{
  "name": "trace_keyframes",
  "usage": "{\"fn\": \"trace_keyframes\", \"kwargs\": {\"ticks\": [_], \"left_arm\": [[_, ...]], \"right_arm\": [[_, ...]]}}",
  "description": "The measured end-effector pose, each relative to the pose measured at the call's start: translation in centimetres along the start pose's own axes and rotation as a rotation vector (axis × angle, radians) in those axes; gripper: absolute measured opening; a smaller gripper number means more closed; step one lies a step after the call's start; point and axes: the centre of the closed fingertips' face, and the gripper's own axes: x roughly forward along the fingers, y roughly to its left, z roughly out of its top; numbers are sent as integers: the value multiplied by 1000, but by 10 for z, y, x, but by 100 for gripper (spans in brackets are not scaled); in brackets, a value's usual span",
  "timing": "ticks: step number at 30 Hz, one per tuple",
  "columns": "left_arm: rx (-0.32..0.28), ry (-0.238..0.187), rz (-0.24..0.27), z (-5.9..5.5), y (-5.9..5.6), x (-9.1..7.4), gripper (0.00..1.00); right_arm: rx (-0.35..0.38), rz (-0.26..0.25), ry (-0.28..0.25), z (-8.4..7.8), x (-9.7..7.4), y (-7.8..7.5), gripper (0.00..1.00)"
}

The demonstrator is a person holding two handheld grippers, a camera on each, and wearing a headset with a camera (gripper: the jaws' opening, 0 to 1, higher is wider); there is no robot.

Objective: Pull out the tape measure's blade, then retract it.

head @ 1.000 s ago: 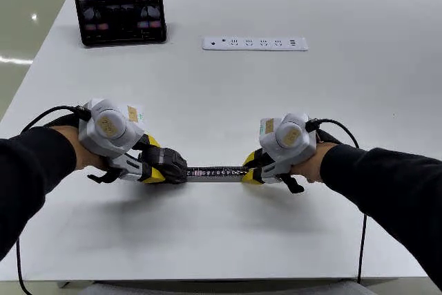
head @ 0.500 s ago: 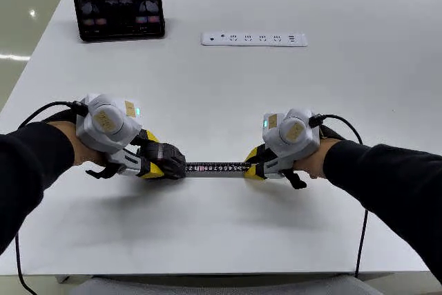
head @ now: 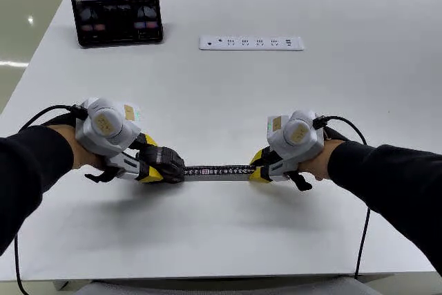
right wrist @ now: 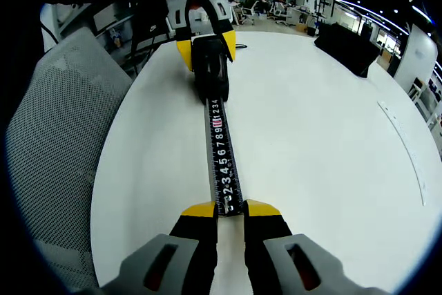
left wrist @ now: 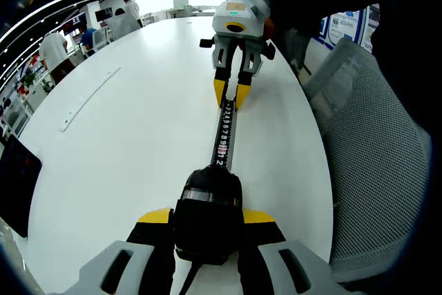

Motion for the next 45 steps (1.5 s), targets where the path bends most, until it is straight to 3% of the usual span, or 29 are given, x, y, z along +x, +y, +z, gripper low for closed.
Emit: {"fn": "trace_keyframes", "kwargs": {"ticks": [45], "left_arm": [[-10,3,5,1,-3,1,31]], "right_arm": [[16,-22,34,-35,-28,-3,9]]}}
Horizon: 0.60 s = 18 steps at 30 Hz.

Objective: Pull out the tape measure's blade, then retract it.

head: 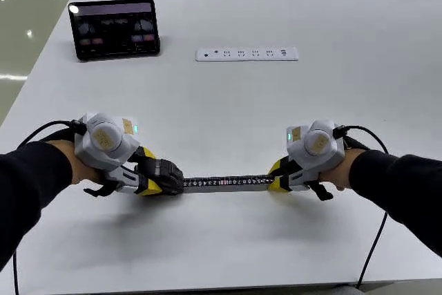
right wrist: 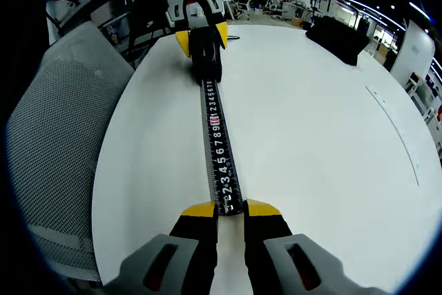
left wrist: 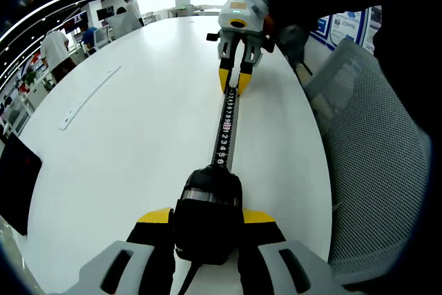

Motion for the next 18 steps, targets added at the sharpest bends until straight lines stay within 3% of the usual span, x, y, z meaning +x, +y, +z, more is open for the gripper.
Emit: {"fn": "trace_keyframes", "kwargs": {"ticks": [18], "left_arm": [[0,-2,2,0,-1,0,31]], "right_arm": [[17,-14,18,-16,-11,-1,9]]}}
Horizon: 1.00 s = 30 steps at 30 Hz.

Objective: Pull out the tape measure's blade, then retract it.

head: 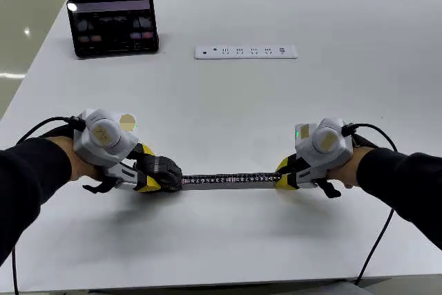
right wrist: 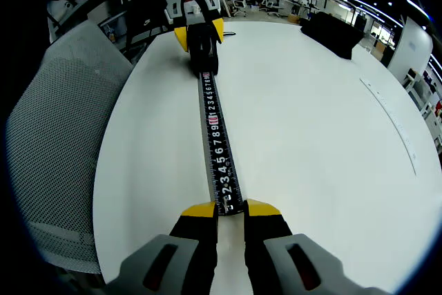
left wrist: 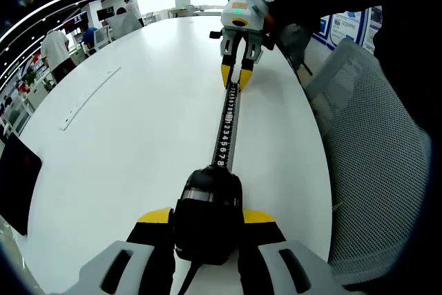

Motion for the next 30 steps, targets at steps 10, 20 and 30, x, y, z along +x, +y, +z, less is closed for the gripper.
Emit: {"fn": "trace_keyframes", "kwargs": {"ticks": [10,20,30], "left_arm": [[-2,-1,0,0,0,0,31],[-5,-2,-1,0,1,0,31],[-6,-2,0,0,0,0,31]], "right_arm": [[11,-6,3,-7,-4,-1,9],[18,-10,11,-14,-9,-4,9],[36,-11,11,-19,-11,-3,9]]}}
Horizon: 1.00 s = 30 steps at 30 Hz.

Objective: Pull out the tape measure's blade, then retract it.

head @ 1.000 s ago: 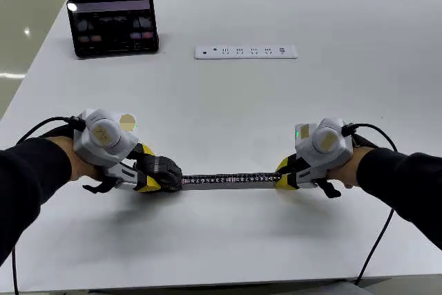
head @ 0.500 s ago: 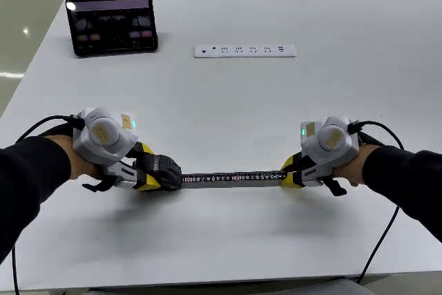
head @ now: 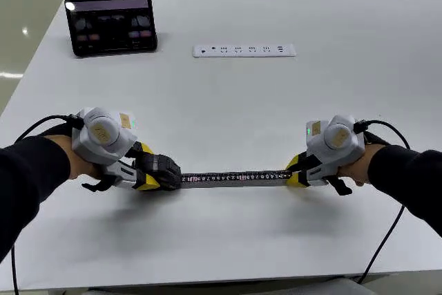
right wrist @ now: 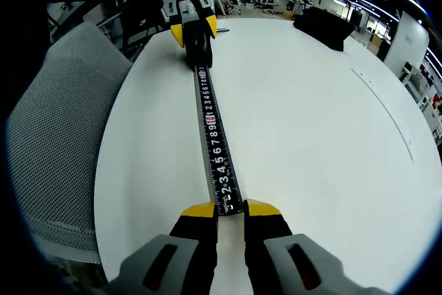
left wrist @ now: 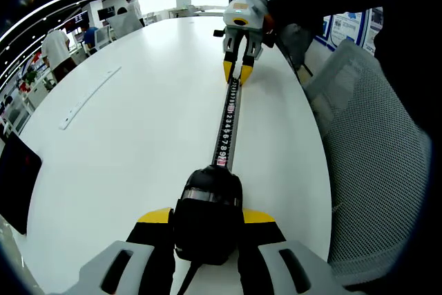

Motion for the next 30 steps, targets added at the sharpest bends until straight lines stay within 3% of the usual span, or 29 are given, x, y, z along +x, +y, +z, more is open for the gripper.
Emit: {"fn": "trace_keyframes", "kwargs": {"ticks": [30], "left_arm": [[-4,-1,-1,0,-1,1,31]], "right_arm": [[24,6,8,-10,-10,-1,9]]}}
